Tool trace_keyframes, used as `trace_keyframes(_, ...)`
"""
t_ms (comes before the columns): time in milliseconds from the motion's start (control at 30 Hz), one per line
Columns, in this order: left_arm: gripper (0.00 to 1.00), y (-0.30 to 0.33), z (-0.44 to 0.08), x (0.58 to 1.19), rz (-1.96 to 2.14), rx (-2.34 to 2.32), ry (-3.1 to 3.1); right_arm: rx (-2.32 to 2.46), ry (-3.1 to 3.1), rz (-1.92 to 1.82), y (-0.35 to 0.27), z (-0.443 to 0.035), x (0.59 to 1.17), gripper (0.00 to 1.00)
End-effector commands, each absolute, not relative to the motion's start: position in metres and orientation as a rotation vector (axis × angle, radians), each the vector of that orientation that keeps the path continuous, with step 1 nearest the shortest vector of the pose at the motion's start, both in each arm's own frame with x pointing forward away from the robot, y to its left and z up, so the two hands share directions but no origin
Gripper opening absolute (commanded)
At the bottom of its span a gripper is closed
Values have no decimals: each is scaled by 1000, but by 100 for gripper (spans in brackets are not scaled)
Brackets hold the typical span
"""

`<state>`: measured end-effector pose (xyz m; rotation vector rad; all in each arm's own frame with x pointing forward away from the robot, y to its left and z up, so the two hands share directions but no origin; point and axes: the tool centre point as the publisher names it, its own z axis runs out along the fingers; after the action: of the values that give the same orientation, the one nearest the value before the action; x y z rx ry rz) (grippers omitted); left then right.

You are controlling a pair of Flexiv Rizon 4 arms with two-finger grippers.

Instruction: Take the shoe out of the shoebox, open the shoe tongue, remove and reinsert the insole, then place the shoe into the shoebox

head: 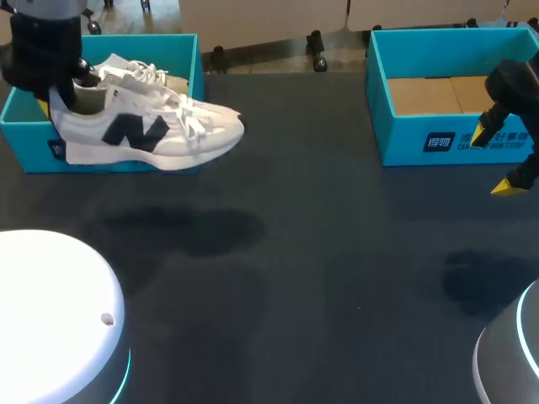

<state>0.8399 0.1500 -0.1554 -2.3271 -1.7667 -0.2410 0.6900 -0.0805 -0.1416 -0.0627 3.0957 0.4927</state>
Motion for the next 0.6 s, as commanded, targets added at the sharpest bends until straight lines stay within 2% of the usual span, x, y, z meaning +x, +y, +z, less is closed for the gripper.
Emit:
trace_keyframes(33,0,143,-154,823,-274,-2324,-1780,-63,3098,490,-80,-142,691,100)
trace_keyframes(600,0,110,-158,781,-308,-2261,-1865,-63,3098,490,-80,-142,691,100)
